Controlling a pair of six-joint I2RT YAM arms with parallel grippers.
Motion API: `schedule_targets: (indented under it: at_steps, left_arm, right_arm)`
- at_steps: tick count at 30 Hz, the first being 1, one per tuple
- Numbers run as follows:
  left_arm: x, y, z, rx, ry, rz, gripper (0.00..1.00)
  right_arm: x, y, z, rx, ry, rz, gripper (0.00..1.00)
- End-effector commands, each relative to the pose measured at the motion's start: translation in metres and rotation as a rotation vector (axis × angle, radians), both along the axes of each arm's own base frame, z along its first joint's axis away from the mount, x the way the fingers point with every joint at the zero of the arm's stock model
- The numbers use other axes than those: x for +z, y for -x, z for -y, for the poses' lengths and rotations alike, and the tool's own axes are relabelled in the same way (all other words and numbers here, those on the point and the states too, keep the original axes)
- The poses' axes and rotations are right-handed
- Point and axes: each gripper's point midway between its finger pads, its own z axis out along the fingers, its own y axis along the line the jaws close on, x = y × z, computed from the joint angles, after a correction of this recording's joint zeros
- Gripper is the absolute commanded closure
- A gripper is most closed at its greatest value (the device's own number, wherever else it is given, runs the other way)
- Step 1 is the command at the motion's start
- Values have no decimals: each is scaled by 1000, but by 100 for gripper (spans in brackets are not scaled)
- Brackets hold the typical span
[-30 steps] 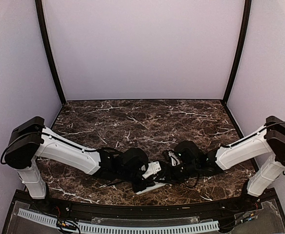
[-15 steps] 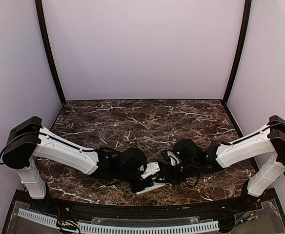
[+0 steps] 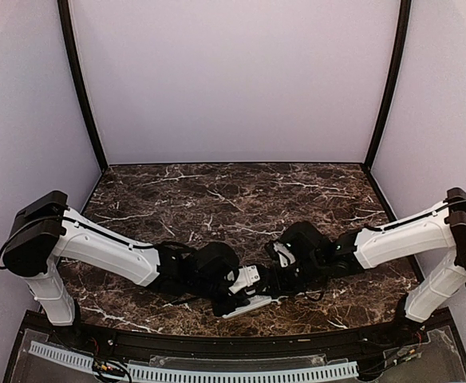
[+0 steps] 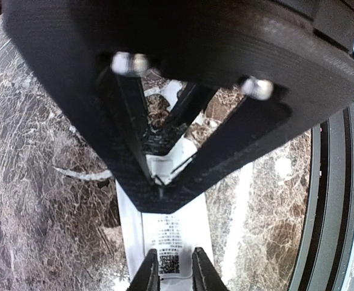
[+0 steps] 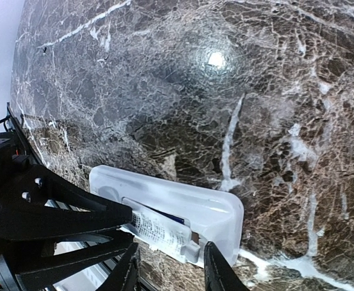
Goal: Load the batteries into the remote control
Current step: Load the battery cover onto the remote control without the battery cover, then press the battery cover onto the remote control.
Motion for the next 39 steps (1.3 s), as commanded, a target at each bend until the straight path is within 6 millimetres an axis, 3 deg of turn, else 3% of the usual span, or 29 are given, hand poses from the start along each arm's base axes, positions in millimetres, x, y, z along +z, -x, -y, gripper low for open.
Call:
schedule_targets:
  at_steps: [1,5,8,18,22,31,39]
  left_arm:
    - [-49,21,-50,3,-224,-92,82]
    - [-48,20,-50,5,-224,-90,82]
    - [-45,20,-47,0,-215,-90,82]
    - [7,13,-21,-14,-65,-39,67]
    - [17,13,-22,-25,-52,-24,61]
    - [13,3,-47,1,-97,34,38]
    - [-4,4,-52,-3,-139,22,35]
  right_arm:
    - [4,-9,4,2,40,40,67]
    - [8,-12,7,-2,60,62,68]
    - [14,-14,10,-1,68,80,74]
    - [22,-16,16,13,46,85,84]
    - [24,-15,16,31,38,77,84]
    - [10,-8,6,87,48,24,86]
    - [1,-11,2,100,78,13,91]
